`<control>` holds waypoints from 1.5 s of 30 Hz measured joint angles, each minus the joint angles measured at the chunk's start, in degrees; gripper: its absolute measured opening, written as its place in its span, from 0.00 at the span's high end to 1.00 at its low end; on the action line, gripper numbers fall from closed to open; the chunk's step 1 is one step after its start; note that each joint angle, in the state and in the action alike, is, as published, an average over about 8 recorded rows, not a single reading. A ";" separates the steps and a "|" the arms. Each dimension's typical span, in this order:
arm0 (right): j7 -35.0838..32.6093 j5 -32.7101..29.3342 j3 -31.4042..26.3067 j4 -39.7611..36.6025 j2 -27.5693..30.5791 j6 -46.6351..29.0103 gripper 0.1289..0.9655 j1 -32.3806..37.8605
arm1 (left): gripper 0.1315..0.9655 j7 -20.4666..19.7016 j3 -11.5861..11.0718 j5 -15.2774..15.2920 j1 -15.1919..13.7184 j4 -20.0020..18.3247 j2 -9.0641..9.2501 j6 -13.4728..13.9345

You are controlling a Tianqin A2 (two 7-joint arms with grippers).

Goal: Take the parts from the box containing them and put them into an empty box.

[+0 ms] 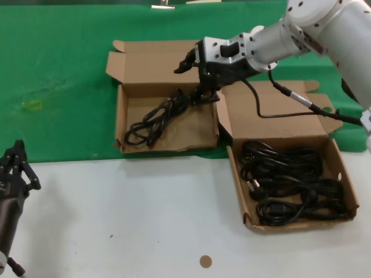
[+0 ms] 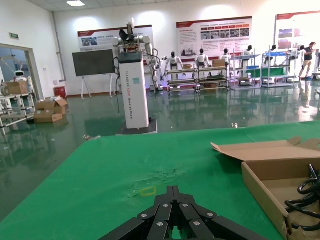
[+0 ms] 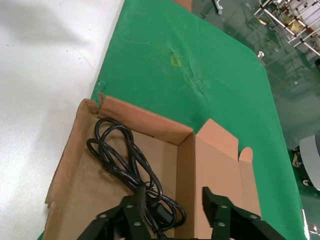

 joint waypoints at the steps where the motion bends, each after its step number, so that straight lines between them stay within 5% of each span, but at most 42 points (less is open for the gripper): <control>1: 0.00 0.03 0.03 0.02 0.00 0.00 0.73 -0.01 | 0.98 0.00 0.00 0.00 0.00 0.00 0.00 0.00; 11: 0.99 1.27 1.42 3.15 0.43 2.25 0.46 -3.42 | 0.94 0.00 0.00 0.00 0.00 0.00 0.00 0.00; 15: 2.01 2.56 2.86 6.41 0.86 4.64 0.46 -6.98 | 0.92 0.00 0.00 0.00 0.00 0.00 0.00 0.00; 18: 2.87 3.67 4.10 9.22 1.23 6.70 0.37 -10.05 | 0.92 0.00 0.00 0.00 0.00 0.00 0.00 0.00; 32: 7.24 9.18 10.21 23.12 3.08 16.89 0.07 -25.28 | 0.62 0.02 0.00 0.00 0.00 0.00 0.00 0.00; 45: 11.31 14.33 15.94 36.14 4.81 26.42 0.00 -39.57 | 0.27 0.02 0.00 -0.01 0.00 0.00 0.00 0.00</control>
